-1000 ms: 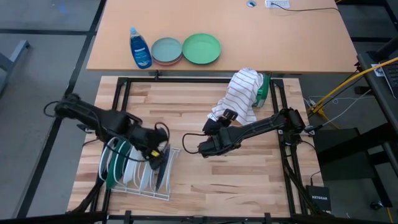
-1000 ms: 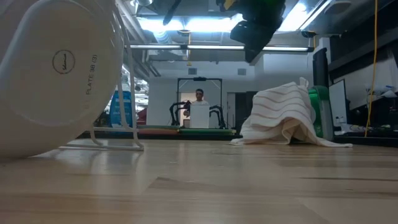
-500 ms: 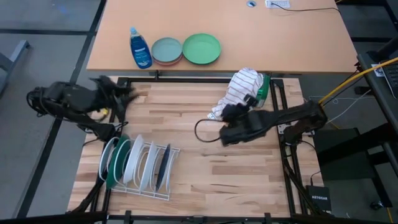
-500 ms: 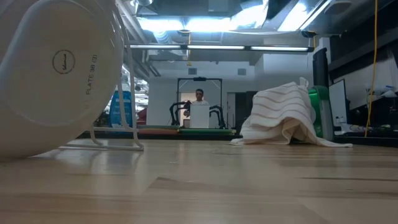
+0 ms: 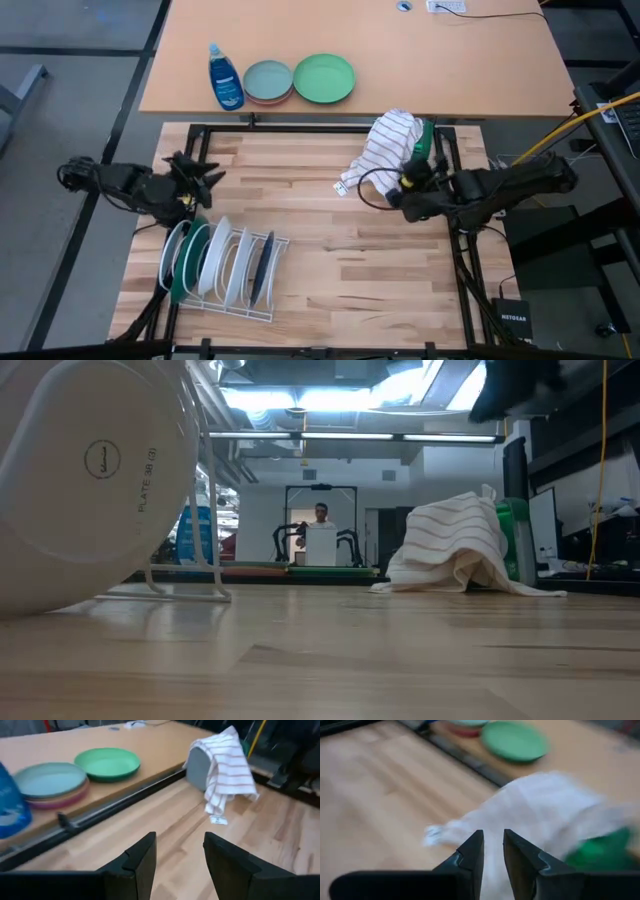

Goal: Sort dishes
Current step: Return to Home Position

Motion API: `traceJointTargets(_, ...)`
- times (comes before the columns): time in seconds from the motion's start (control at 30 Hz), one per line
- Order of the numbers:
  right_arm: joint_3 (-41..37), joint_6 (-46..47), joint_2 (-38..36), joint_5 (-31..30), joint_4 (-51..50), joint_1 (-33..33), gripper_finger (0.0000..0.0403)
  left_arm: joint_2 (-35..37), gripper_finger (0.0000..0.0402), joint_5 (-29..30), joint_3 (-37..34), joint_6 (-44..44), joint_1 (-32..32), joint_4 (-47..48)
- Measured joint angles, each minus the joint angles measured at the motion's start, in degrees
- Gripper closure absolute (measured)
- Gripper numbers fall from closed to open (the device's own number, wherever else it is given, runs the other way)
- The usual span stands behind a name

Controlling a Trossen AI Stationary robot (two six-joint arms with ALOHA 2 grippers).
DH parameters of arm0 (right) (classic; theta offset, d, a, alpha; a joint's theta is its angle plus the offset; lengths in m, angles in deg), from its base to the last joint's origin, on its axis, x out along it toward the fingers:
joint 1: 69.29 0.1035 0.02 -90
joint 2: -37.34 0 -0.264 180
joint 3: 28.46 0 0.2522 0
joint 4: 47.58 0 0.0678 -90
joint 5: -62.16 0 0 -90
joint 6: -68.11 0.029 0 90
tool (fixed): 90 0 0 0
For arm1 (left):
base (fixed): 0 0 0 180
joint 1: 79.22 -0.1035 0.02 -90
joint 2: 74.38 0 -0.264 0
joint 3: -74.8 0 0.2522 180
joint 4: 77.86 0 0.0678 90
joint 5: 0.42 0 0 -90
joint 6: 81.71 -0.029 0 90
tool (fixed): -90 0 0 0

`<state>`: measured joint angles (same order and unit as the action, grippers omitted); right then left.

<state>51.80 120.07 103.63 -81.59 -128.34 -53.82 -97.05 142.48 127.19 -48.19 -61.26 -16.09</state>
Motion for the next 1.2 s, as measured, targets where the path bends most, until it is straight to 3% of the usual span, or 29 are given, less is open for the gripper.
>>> traceJointTargets(0.23, -23.7, -19.0, -6.9, 14.7, 47.0, -0.1, 0.0327, 6.9, 0.0247, -3.2, -15.4, -9.1, 0.0, -21.4)
traceJointTargets(0.37, -32.1, -31.1, -6.4, 24.8, 72.0, -0.6, 0.0327, 8.1, 0.0247, -4.5, -20.7, -11.9, 0.0, -28.6)
traceJointTargets(0.47, -36.2, -35.8, -5.5, 32.9, 83.3, -2.3, 0.0327, 8.4, 0.0247, -5.2, -23.8, -12.8, -0.1, -32.6)
traceJointTargets(0.7, -40.4, -37.3, -3.3, 41.3, 91.2, -7.6, 0.0327, 8.4, 0.0247, -6.1, -27.4, -12.8, -1.4, -35.5)
traceJointTargets(1.2, -46.9, -42.1, -7.1, 47.5, 98.3, -14.9, 0.0327, 10.6, 0.0247, -6.2, -28.0, -17.5, -5.7, -35.3)
